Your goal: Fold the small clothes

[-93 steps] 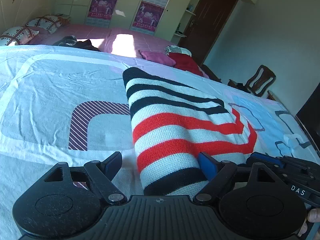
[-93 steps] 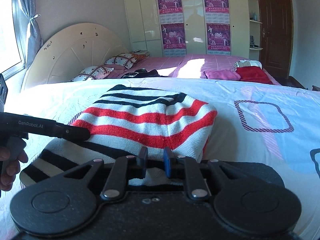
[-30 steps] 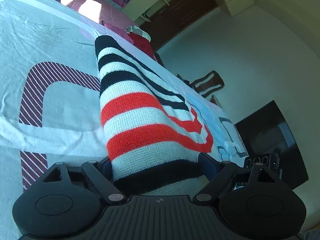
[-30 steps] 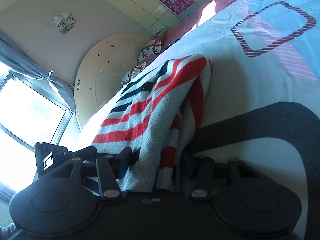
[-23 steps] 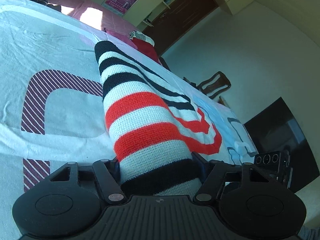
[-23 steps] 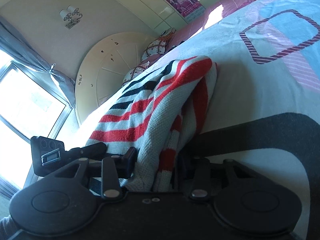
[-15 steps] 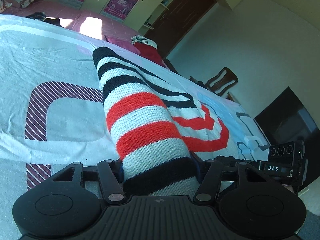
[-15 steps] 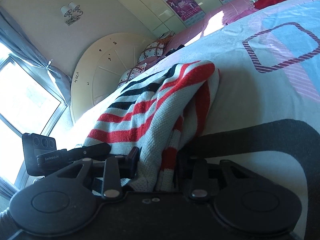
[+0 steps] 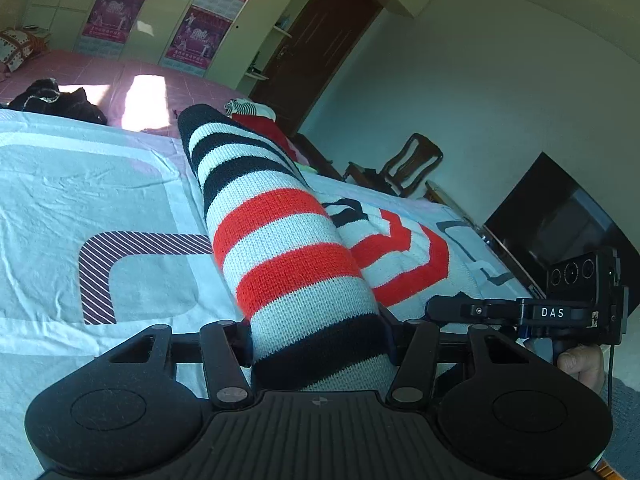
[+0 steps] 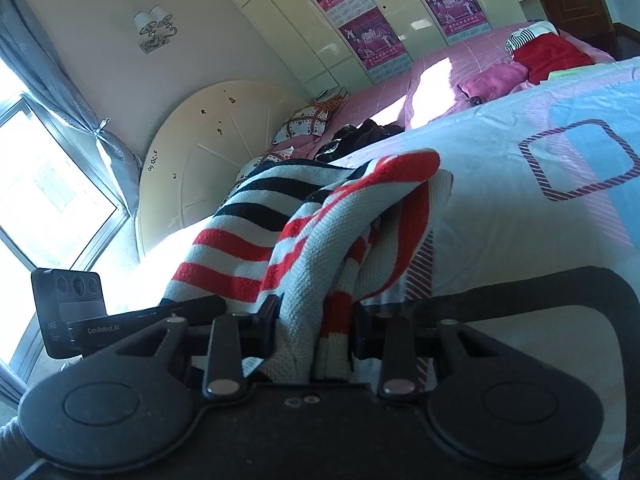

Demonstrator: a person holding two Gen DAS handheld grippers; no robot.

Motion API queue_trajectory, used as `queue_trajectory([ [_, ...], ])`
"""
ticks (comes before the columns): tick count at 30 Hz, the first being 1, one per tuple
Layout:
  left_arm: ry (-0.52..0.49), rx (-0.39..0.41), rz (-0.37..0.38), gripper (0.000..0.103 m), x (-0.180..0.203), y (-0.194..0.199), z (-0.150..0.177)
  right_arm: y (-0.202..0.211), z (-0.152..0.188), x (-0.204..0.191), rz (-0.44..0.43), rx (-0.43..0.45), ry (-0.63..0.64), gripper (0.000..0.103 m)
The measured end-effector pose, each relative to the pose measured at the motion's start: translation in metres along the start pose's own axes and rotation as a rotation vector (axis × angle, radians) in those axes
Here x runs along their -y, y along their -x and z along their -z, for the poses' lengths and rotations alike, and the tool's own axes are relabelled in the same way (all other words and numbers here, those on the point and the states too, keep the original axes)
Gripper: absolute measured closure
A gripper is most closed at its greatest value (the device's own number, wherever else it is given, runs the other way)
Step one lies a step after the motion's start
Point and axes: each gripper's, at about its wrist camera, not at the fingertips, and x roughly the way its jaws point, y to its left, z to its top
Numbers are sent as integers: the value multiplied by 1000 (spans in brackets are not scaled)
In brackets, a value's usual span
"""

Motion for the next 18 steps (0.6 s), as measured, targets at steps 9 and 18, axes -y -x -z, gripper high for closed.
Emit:
queue_trajectory([
  [9, -15, 44, -29, 49, -29, 77, -17, -31, -2, -70, -28, 14, 38, 69],
  [18, 91, 93, -120, 49, -114, 168, -4, -123, 6, -141, -133, -58, 78, 69],
])
